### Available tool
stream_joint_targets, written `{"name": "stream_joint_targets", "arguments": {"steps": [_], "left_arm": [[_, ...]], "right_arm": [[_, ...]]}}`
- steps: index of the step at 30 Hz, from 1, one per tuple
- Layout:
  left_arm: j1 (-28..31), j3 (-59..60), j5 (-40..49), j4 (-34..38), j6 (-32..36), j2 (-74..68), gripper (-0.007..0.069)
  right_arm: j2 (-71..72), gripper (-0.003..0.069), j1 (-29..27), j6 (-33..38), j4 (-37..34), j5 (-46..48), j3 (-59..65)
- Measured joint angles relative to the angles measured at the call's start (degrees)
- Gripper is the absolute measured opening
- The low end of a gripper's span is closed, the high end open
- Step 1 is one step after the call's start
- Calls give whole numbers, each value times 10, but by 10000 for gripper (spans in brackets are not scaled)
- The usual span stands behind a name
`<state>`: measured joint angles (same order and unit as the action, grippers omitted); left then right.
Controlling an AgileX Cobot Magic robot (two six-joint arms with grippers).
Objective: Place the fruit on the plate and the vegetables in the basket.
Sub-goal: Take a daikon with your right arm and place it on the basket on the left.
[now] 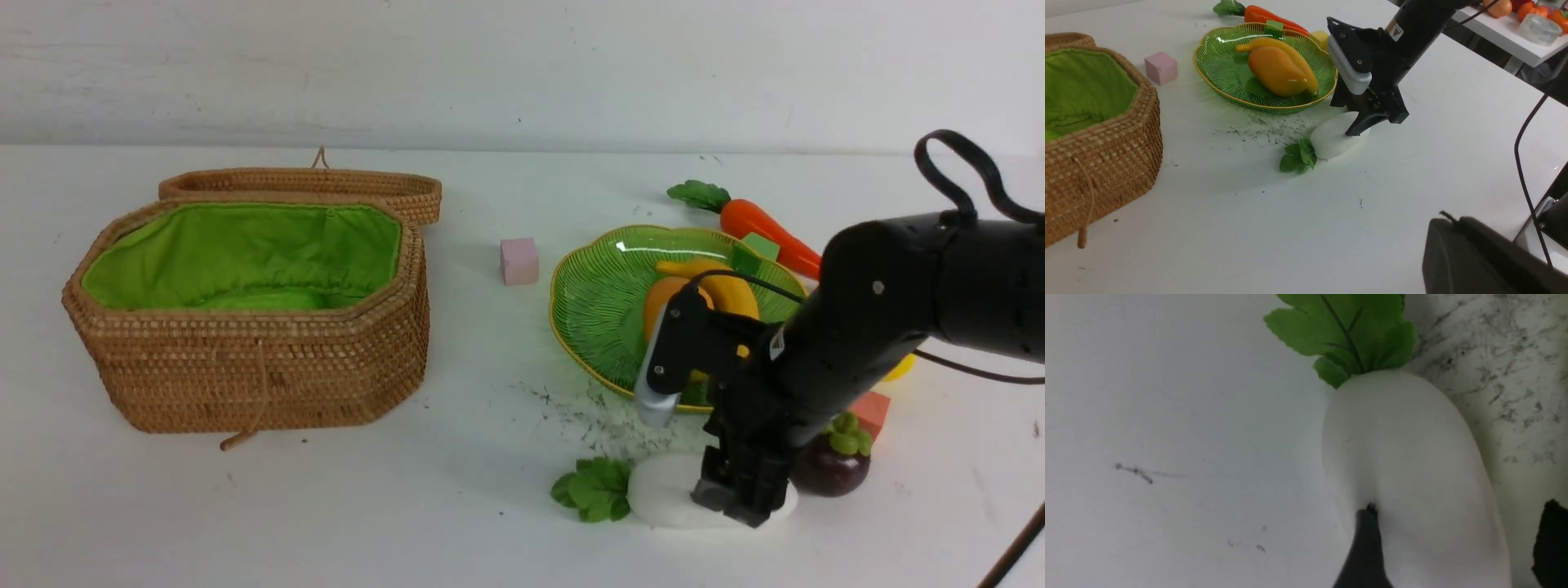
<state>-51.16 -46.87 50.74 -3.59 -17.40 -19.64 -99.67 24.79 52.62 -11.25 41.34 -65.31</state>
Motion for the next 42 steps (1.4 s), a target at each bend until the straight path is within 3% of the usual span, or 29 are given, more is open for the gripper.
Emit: {"name": "stream_joint_targets", "arguments": {"steps": [12,24,34,38,42], "left_arm": [[0,0,0,2,0,0,-13],[0,0,1,4,0,0,-13],[0,0,2,4,0,0,-13],[0,0,2,3,0,0,-13],[0,0,2,-9,0,0,-13]], "right_arm": [[-32,528,2,13,16,-6,-7],[-81,498,46,9,17,20,-10],[-52,497,50,-130,11,68,-25],[5,497,51,-214,-43,95,-93],[23,497,65,-241,-107,95,-209]]}}
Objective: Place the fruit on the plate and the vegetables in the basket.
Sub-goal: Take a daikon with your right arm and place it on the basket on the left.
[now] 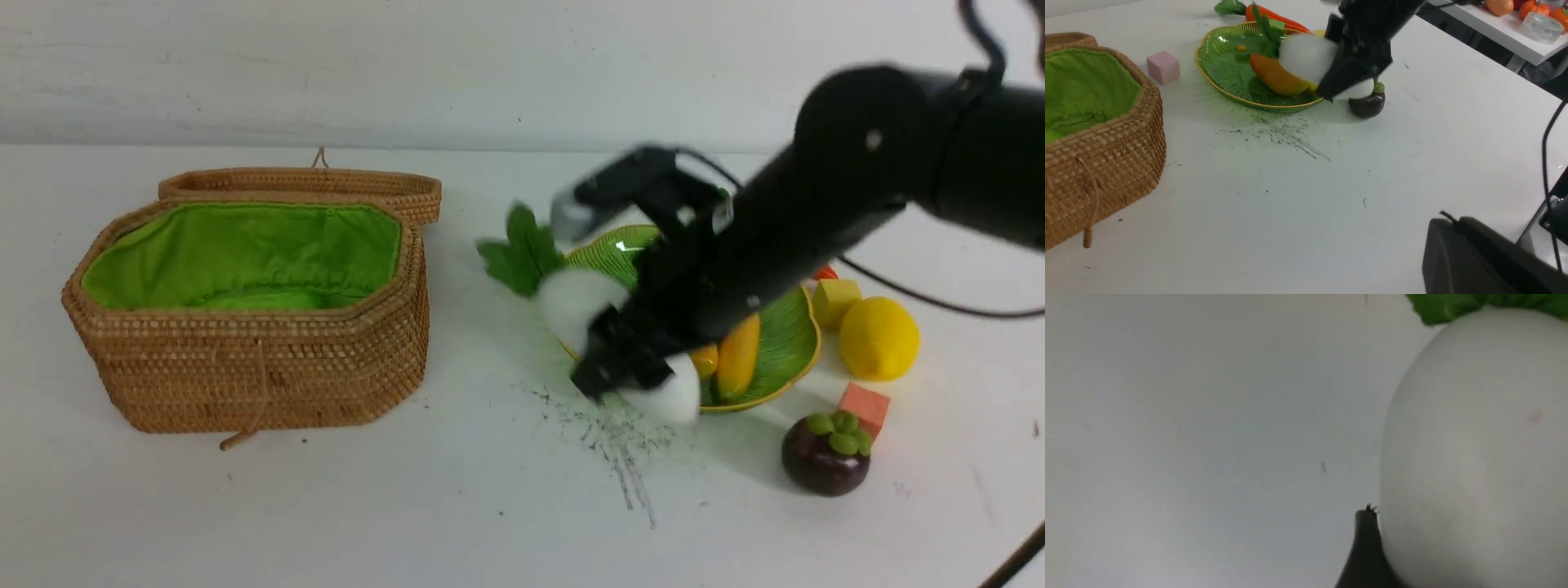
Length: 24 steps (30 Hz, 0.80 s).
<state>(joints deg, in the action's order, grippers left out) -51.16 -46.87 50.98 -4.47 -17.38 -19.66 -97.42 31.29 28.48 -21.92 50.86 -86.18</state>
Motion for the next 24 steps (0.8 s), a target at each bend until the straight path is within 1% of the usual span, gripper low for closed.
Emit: {"name": "stream_joint_targets", "arguments": {"steps": [2,3,6,7,9,11,12,14,19,23,24], "left_arm": [[0,0,0,-13,-1,0,-13],[0,0,0,-23,-8,0,-13],[0,0,0,-49,-33,0,-12],[0,0,2,-66,-51,0,-11],[0,0,5,-91,-80,0,-11],[0,0,14,-122,-112,0,-10],[0,0,17,-132,-122,0,-10],[0,0,28,-172,-155,0,-10],[0,0,32,-190,-172,0,-8],[0,0,32,-190,-174,0,-5],[0,0,32,-190,-174,0,-6]], "right_arm": [[-14,497,18,6,-35,-9,-61],[-30,497,34,25,-55,-21,-110],[-85,497,68,88,-92,-62,-203],[-109,497,80,110,-101,-83,-233],[-150,497,95,136,-112,-122,-276],[-197,497,109,153,-120,-174,-317],[-212,497,113,158,-120,-184,-329],[-275,497,125,182,-121,-253,-373],[-337,503,135,222,-121,-327,-397],[-352,638,136,229,-121,-335,-397],[-352,649,136,230,-121,-334,-397]]}}
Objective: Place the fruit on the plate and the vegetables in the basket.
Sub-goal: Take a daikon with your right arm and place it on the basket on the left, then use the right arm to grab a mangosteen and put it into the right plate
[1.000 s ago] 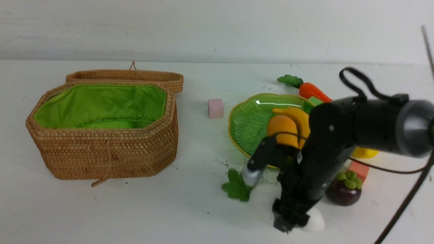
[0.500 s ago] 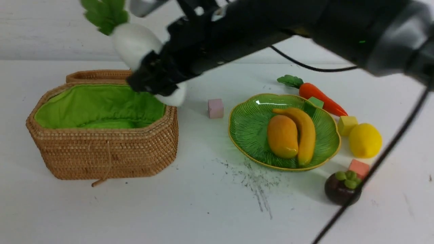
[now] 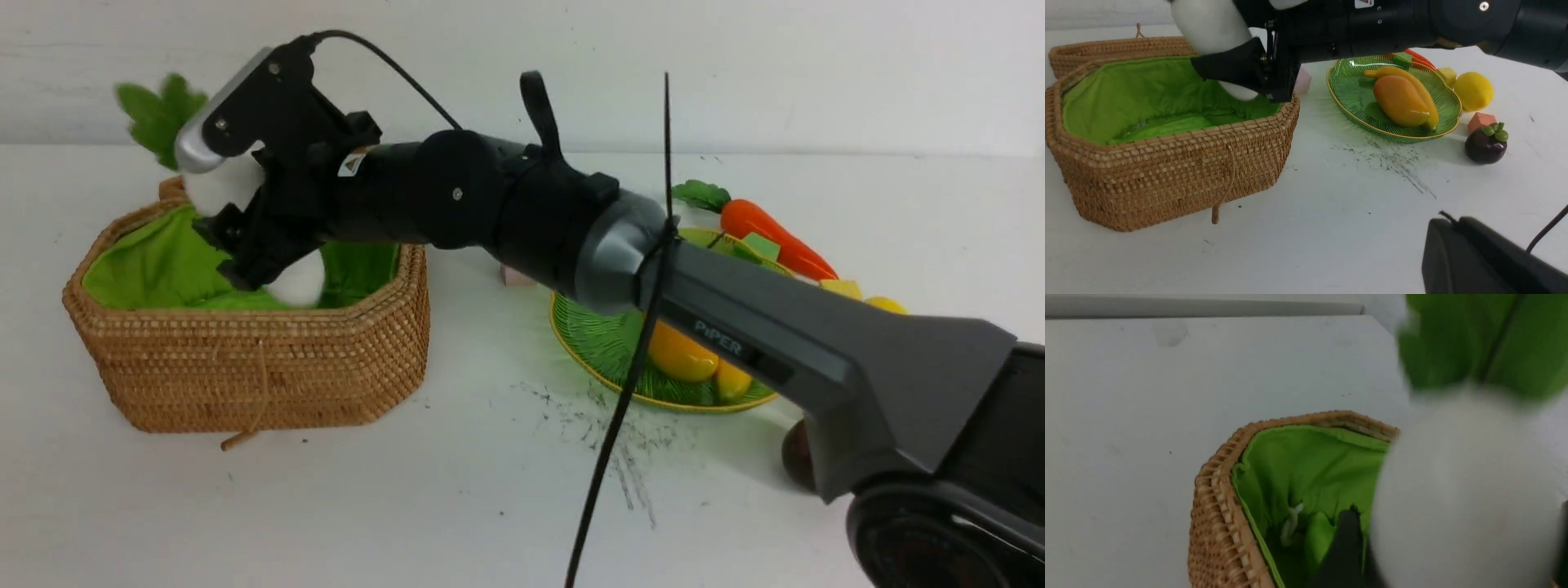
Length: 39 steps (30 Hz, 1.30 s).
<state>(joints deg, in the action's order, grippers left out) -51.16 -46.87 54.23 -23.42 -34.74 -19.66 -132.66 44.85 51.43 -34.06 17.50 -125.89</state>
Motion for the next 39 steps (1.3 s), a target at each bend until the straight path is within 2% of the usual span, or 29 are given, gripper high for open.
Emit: {"name": "stream_joint_targets", "arguments": {"steps": [1,4,9,10,11,12,13,14,17,19,21,25,29,30,32,36,39], "left_arm": [[0,0,3,1,0,0,-6],[0,0,5,4,0,0,-2],[0,0,5,4,0,0,0],[0,0,5,5,0,0,1],[0,0,5,5,0,0,1],[0,0,5,8,2,0,3],[0,0,5,8,2,0,4],[0,0,6,11,5,0,4],[0,0,6,30,18,0,4],[0,0,8,47,31,0,5],[0,0,10,67,44,0,5],[0,0,11,117,101,0,6],[0,0,12,150,154,0,8],[0,0,12,150,154,0,8],[0,0,13,159,165,0,8],[0,0,13,162,167,0,12],[0,0,13,162,167,0,15]], "right_arm": [[6,671,-1,1,0,10,0],[32,662,-1,-8,4,61,0],[115,550,-9,-107,53,224,0],[162,458,-19,-185,101,317,-2],[167,447,-20,-193,107,338,-2],[211,333,-35,-265,165,419,-7],[215,320,-36,-272,171,429,-7],[244,210,-49,-317,221,497,-9],[281,31,-79,-398,291,536,15],[304,-9,-97,-435,320,540,57],[328,-15,-113,-462,341,540,101],[406,11,-171,-527,365,541,272],[430,114,-243,-565,361,537,414],[430,123,-243,-565,361,535,420],[416,256,-275,-559,348,490,486],[380,486,-285,-510,341,411,522],[351,617,-285,-473,334,380,526]]}}
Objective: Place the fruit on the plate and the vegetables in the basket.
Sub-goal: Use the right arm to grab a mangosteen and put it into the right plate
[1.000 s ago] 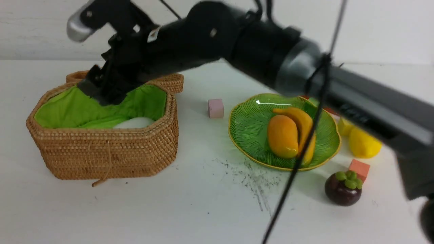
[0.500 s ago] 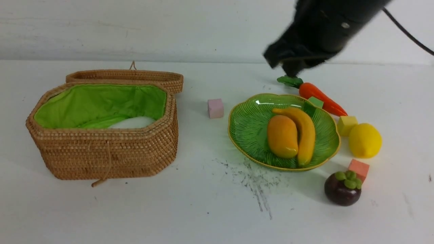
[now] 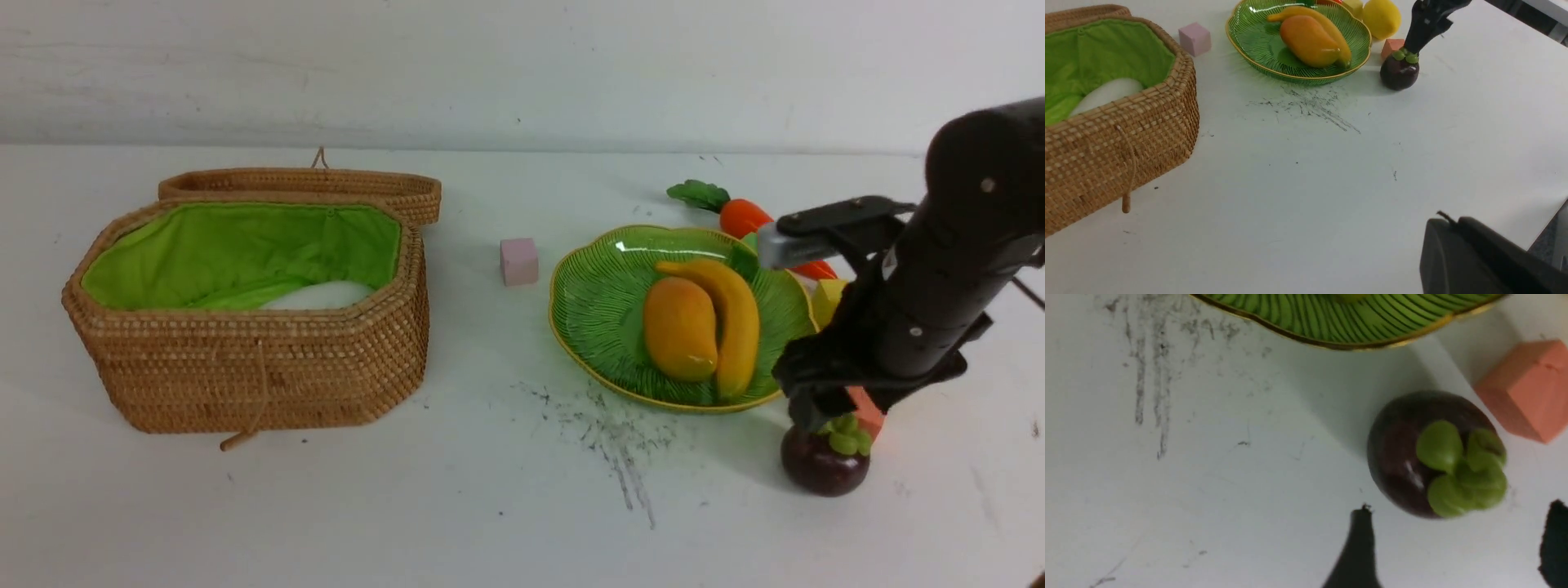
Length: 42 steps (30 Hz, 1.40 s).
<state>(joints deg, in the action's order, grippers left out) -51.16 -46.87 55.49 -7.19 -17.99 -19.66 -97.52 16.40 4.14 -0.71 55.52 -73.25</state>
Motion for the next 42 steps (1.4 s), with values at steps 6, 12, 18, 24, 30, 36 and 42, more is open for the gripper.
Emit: {"name": "stream_joint_targets", "arguments": {"steps": [6,12,18,24,30,36,42], "left_arm": [[0,0,5,1,0,0,18],[0,0,7,1,0,0,20],[0,0,11,1,0,0,20],[0,0,14,1,0,0,22],[0,0,15,1,0,0,22],[0,0,18,1,0,0,23],[0,0,18,1,0,0,23]], "right_arm": [[-49,663,0,33,1,-16,0],[-70,596,0,33,-12,-19,2],[-78,587,6,33,-24,-19,3],[-101,609,10,15,-33,-28,2],[-117,615,10,6,-33,-37,1],[-118,591,10,5,-32,-37,1],[-107,591,10,-7,-69,18,-6]]}}
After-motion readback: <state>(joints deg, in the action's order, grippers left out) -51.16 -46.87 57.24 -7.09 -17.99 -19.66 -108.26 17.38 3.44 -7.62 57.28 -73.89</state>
